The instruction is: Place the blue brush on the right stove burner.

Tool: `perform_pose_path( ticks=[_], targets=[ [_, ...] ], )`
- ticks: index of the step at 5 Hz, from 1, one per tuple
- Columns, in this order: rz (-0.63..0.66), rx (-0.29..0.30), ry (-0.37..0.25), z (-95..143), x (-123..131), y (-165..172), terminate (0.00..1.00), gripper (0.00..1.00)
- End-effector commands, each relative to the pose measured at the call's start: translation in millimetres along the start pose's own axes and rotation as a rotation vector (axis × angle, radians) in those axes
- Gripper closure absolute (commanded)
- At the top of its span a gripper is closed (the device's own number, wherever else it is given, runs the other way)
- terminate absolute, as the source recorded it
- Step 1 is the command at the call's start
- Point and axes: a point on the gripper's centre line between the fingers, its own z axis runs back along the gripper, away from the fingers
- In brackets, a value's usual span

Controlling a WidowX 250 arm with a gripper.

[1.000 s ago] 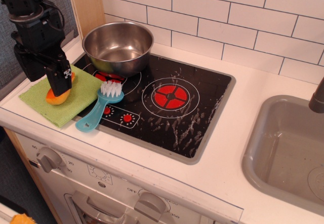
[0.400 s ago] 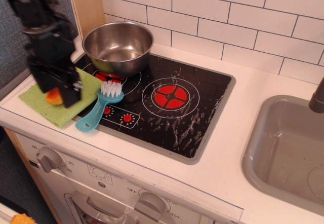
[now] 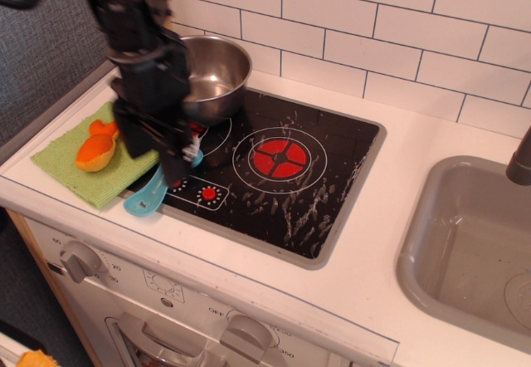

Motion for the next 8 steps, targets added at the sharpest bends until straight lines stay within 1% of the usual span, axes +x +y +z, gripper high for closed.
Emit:
perform_pose_path(
  ticks=[1, 2, 4, 5, 6, 8],
  targets=[
    [0.037, 0.033, 0.06, -29.6, 18.5, 14.0, 0.0, 0.0],
    [0.036, 0.027, 0.063, -30.6, 19.3, 17.6, 0.0, 0.0],
    [-0.021, -0.029, -0.019, -1.6, 16.6, 1.7, 0.0, 0.0],
    [-0.047, 0.009, -0.069, 17.4, 12.4, -6.3, 0.0, 0.0],
    [-0.035, 0.024, -0.083, 22.2, 18.3, 2.0, 0.0, 0.0],
    [-0.014, 0.061, -0.037, 4.5, 34.2, 19.4, 0.0, 0.0]
  ],
)
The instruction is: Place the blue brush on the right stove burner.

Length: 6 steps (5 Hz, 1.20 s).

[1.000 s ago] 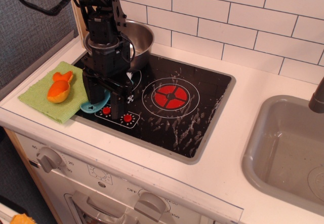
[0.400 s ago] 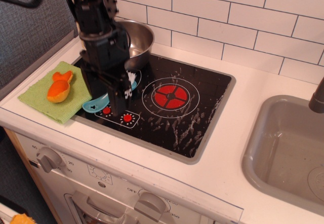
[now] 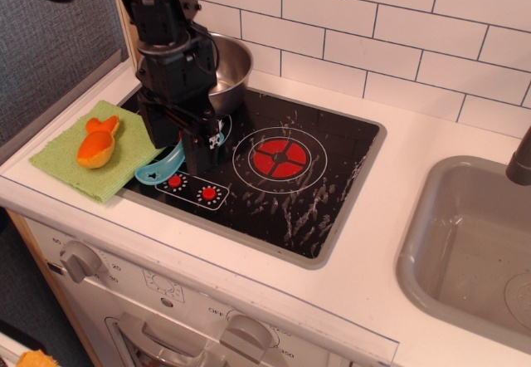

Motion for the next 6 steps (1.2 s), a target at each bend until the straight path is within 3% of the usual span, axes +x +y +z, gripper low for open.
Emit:
perform_pose_path(
  ticks=[1, 5, 6],
  targets=[
    [0.008, 0.063, -0.008, -0.2, 17.6, 15.6, 0.0, 0.0],
    [0.018, 0.087, 0.075, -30.6, 12.1, 23.5, 0.0, 0.0],
    [0.014, 0.078, 0.081, -34.2, 5.3, 18.7, 0.0, 1.0]
  ],
)
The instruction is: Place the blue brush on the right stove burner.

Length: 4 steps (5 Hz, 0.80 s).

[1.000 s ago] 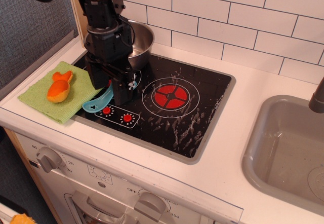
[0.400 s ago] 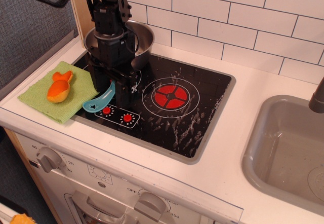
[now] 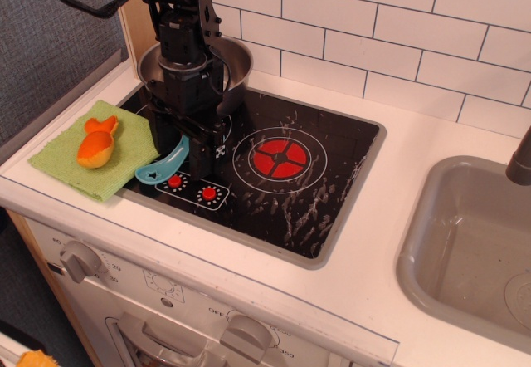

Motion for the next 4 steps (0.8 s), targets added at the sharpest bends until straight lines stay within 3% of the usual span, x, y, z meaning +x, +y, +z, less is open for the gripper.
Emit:
perform_pose_path(
  ticks=[1, 3, 4],
  targets=[
    [-0.029, 0.005, 0.001, -2.5, -7.8, -7.4, 0.0, 1.0],
    [-0.048, -0.008, -0.022, 9.5, -11.1, -18.9, 0.0, 1.0],
    [-0.088, -0.031, -0.09, 34.4, -12.4, -39.4, 0.0, 1.0]
  ],
)
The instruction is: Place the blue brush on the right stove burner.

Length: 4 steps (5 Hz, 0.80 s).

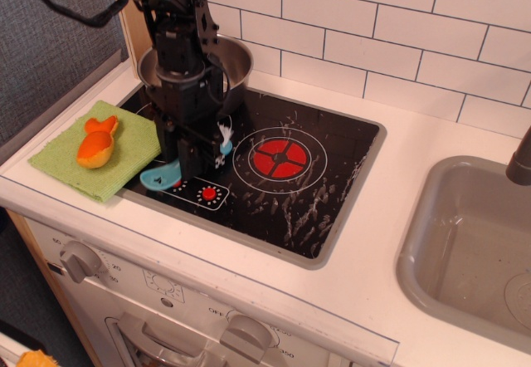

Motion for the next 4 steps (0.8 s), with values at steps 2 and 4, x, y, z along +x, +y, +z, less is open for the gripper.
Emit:
perform_pose_path(
  ticks=[2, 4],
  targets=[
    [-0.176, -0.075, -0.089, 51.0, 56.6, -64.4, 0.0, 1.0],
    [-0.113, -0.081, -0.077, 36.5, 106.5, -78.0, 0.0, 1.0]
  ],
)
